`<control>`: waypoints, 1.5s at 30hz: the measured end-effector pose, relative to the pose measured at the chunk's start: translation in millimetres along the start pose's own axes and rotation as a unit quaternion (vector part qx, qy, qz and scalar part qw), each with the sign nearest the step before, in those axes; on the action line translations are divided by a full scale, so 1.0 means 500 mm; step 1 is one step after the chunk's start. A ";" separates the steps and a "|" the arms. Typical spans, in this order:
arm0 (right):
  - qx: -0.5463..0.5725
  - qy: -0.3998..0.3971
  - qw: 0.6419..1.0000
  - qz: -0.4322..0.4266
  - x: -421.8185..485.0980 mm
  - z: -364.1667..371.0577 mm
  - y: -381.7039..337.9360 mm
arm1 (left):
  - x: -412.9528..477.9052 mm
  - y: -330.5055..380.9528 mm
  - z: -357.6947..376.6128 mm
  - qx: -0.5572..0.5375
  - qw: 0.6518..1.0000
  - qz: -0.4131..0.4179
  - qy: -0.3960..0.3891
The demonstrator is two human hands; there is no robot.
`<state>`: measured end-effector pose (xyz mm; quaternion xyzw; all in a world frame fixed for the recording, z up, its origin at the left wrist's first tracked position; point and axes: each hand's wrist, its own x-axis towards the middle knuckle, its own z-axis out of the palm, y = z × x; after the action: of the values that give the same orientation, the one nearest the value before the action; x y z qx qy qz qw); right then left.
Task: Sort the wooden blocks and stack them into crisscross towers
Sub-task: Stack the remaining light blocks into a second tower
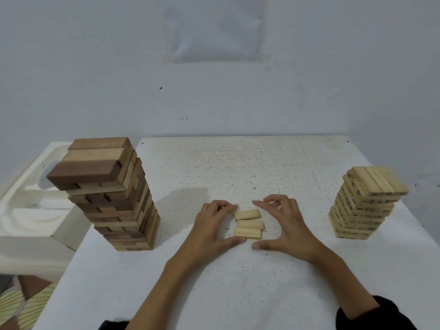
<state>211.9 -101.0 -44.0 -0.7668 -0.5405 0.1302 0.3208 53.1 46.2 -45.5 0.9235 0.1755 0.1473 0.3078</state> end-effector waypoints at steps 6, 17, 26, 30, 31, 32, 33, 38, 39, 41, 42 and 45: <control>-0.064 -0.010 0.998 -0.007 0.003 0.003 -0.004 | 0.000 0.007 -0.004 0.006 1.000 0.003 -0.011; -0.235 -0.004 0.968 0.085 -0.082 0.034 -0.034 | -0.046 0.047 0.005 0.166 0.976 -0.064 -0.128; -0.257 0.026 0.960 0.111 -0.089 0.067 -0.053 | -0.051 0.074 0.037 0.161 0.976 -0.083 -0.120; -0.225 -0.034 0.967 0.112 -0.075 0.023 -0.059 | -0.042 0.066 0.029 0.171 0.977 -0.084 -0.101; -0.182 -0.077 0.971 0.135 -0.076 0.005 -0.060 | -0.038 0.060 0.025 0.182 0.976 -0.080 -0.086; -0.152 -0.113 0.971 0.143 -0.071 -0.009 -0.061 | -0.034 0.051 0.021 0.184 0.977 -0.076 -0.072; -0.123 -0.128 0.974 0.139 -0.063 -0.020 -0.059 | -0.031 0.042 0.016 0.171 0.981 -0.071 -0.060; -0.037 -0.113 0.990 0.079 -0.016 -0.041 -0.030 | -0.010 0.020 -0.004 0.041 0.998 -0.041 -0.032; -0.032 -0.102 0.992 0.065 -0.008 -0.041 -0.023 | -0.006 0.021 -0.004 0.030 0.999 -0.033 -0.022; -0.037 -0.086 0.995 0.029 0.006 -0.038 -0.013 | 0.000 0.021 -0.005 0.011 1.000 -0.024 -0.003; -0.038 -0.083 0.996 0.014 0.011 -0.036 -0.009 | 0.002 0.020 -0.005 0.006 1.000 -0.021 0.001; -0.027 -0.083 0.996 -0.013 0.014 -0.033 0.000 | 0.001 0.015 -0.007 -0.004 1.000 0.000 0.003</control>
<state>223.7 -100.6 -30.7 -0.7544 -0.5789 0.1744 0.2555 54.2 42.5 -37.9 0.9217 0.1761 0.1506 0.3110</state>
